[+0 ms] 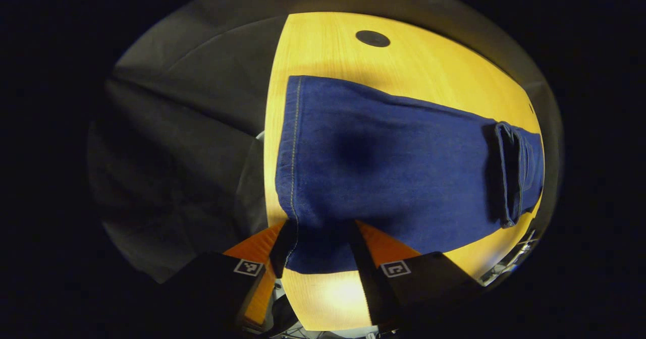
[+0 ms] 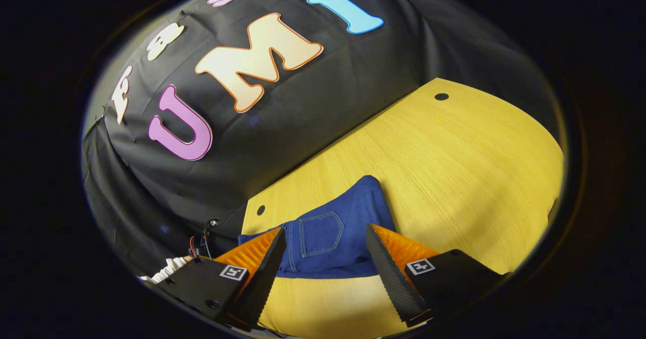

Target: Grasp the waist and the cuffs of the jeans and fold them to make the two legs overlap; first hold the waist and fold one-third of the jeans toward the cuffs, then hold the cuffs and fold the remaining one-third in the same direction to finish folding.

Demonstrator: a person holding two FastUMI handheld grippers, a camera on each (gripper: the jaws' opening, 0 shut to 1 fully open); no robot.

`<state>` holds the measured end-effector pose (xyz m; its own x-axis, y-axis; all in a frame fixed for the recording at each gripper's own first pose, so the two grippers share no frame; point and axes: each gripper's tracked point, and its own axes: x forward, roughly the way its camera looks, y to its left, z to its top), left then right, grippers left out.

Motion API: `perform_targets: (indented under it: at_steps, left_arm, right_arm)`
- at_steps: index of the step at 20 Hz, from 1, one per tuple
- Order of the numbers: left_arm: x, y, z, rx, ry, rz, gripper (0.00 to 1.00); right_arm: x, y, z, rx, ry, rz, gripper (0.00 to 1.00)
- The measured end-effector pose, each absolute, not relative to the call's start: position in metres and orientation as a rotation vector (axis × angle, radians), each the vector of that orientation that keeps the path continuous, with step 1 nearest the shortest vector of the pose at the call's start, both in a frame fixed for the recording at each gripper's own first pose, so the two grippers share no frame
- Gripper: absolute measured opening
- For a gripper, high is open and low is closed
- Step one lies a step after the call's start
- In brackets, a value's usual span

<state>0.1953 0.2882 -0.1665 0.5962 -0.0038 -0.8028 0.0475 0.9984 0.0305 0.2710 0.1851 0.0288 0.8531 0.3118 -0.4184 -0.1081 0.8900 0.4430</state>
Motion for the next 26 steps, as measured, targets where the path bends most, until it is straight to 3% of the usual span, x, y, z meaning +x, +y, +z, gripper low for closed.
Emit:
perform_targets:
  at_steps: [1,2,3,4,5,13,22,26]
  left_arm:
    - [0.196,0.282,-0.167,0.059,0.928,-0.043,0.55]
    - [0.196,0.278,-0.166,0.060,0.923,-0.057,0.46]
    - [0.198,0.276,-0.170,0.053,0.915,-0.046,0.27]
    - [0.198,0.272,-0.166,0.040,0.906,-0.031,0.22]
    - [0.194,0.271,-0.165,0.039,0.907,-0.027,0.06]
    - [0.192,0.264,-0.161,-0.075,0.915,-0.022,0.00]
    - [0.181,0.209,-0.109,-0.263,0.836,-0.128,0.00]
    - [0.161,0.173,-0.071,-0.253,0.783,-0.104,0.00]
  right_arm:
    - [0.269,0.184,0.031,0.427,0.498,0.227,0.98]
    - [0.267,0.183,0.034,0.432,0.494,0.229,0.98]
    - [0.264,0.183,0.035,0.435,0.490,0.231,0.98]
    - [0.262,0.182,0.037,0.437,0.484,0.230,0.98]
    - [0.259,0.179,0.040,0.438,0.477,0.228,0.98]
    - [0.236,0.146,0.055,0.432,0.436,0.181,0.98]
    - [0.222,0.081,0.066,0.446,0.402,0.129,0.98]
    - [0.231,0.055,0.060,0.414,0.430,0.167,0.98]
